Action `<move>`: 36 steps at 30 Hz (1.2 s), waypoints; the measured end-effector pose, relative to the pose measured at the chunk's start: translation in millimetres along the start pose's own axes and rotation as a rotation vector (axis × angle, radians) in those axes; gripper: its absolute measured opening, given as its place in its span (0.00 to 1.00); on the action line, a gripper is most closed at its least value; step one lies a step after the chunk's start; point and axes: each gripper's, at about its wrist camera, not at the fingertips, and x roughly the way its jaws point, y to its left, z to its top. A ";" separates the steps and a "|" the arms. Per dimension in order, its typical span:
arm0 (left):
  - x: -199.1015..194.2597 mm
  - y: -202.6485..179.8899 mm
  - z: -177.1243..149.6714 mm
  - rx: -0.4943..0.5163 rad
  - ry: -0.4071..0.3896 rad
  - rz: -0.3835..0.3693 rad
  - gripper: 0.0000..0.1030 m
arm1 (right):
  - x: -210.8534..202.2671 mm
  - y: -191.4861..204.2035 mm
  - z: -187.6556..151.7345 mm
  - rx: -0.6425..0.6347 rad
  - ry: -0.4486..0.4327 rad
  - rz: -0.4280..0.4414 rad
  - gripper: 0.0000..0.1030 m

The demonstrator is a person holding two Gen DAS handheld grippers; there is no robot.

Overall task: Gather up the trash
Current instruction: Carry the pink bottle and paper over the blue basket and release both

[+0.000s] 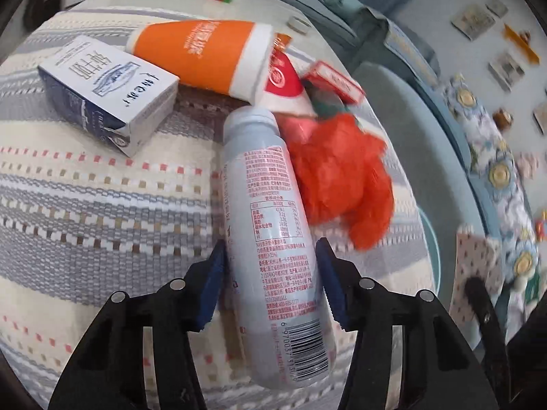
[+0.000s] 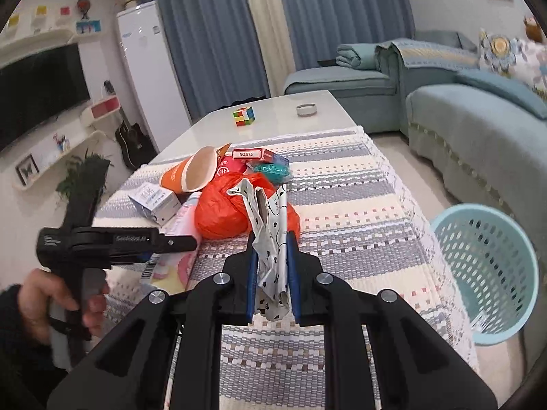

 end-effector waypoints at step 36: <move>-32.8 -245.8 -32.6 0.643 -0.287 0.039 0.47 | -42.3 -76.8 17.7 0.156 -0.243 -0.474 0.13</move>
